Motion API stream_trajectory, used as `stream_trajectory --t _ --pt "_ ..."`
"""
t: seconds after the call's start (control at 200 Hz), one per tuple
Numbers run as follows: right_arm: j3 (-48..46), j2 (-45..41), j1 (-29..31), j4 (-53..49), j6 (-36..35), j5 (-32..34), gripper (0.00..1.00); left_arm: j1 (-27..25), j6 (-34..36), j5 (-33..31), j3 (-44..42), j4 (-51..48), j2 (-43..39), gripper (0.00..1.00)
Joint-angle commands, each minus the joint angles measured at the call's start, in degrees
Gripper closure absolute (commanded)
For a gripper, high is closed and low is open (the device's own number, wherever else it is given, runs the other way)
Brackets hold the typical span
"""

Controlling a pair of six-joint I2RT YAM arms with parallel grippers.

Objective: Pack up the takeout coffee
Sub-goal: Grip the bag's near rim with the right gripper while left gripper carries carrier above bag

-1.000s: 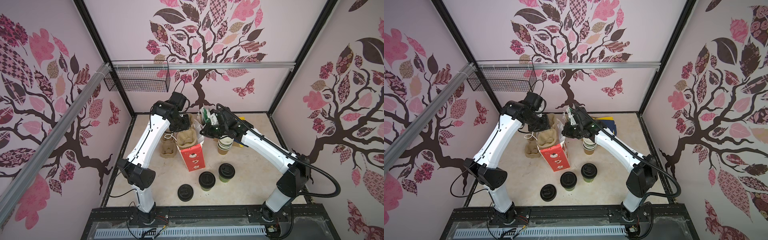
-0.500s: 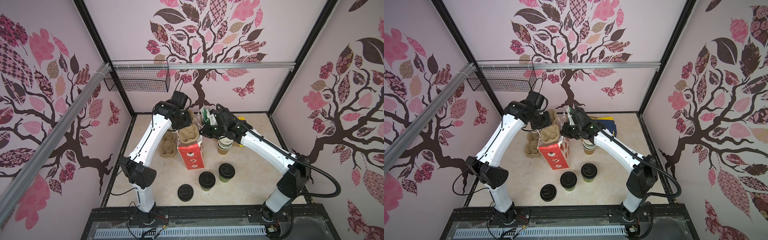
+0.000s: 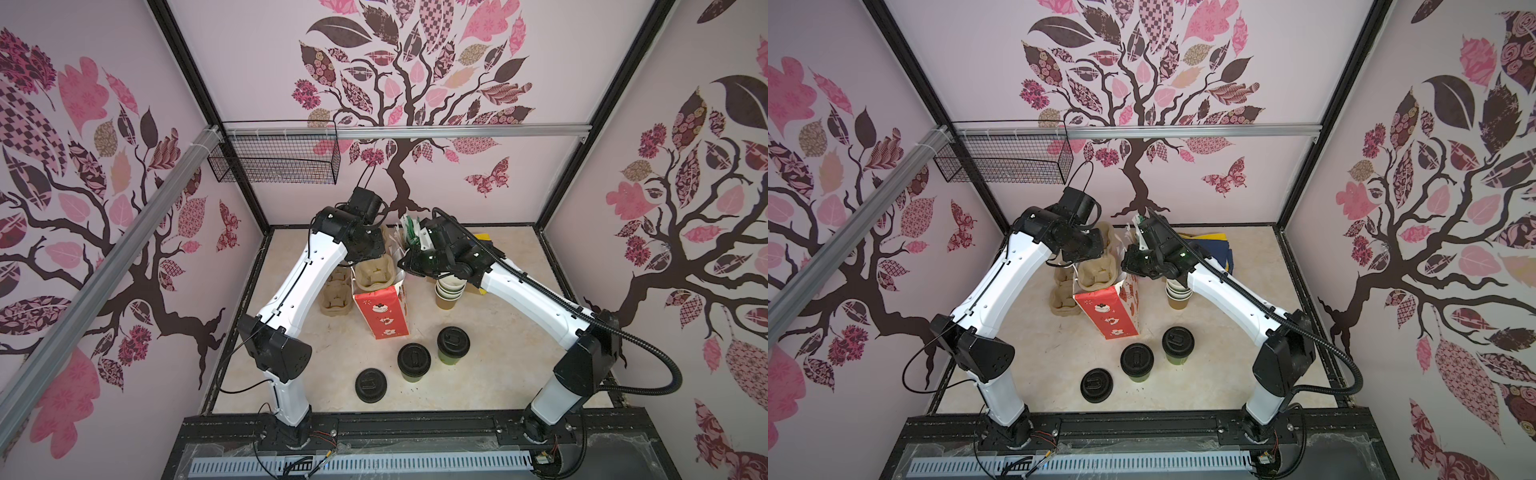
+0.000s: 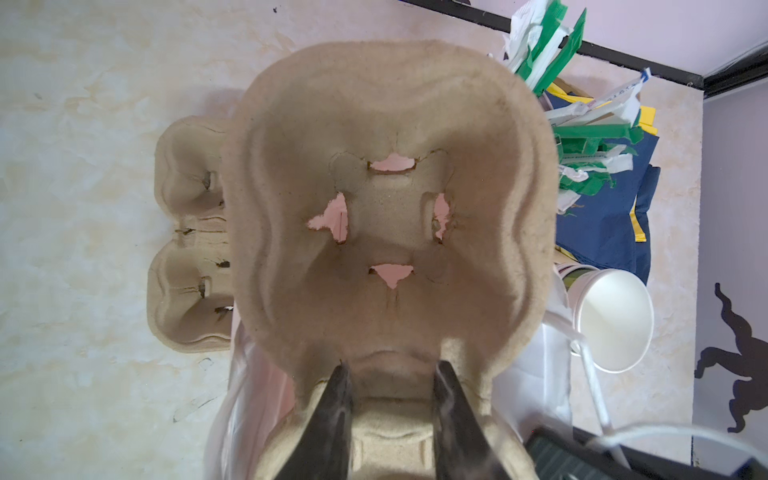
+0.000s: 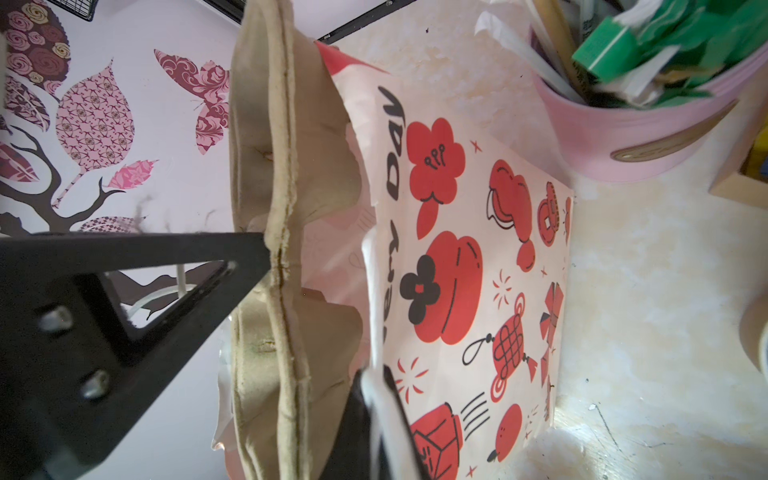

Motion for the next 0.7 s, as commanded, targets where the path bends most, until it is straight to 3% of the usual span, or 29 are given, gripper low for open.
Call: stream_trajectory --t 0.0,0.33,0.695 --pt "2.10 -1.87 0.24 -1.21 -0.64 0.57 1.00 0.11 1.35 -1.26 3.16 -0.51 -1.34 0.79" --pt "1.34 -1.96 0.18 -0.86 -0.57 0.21 1.00 -0.54 0.07 2.99 2.79 2.76 -1.56 0.79" --pt "1.38 -2.05 0.18 -0.85 -0.59 0.14 1.00 -0.49 2.00 -0.01 -2.02 3.76 -1.89 0.79"
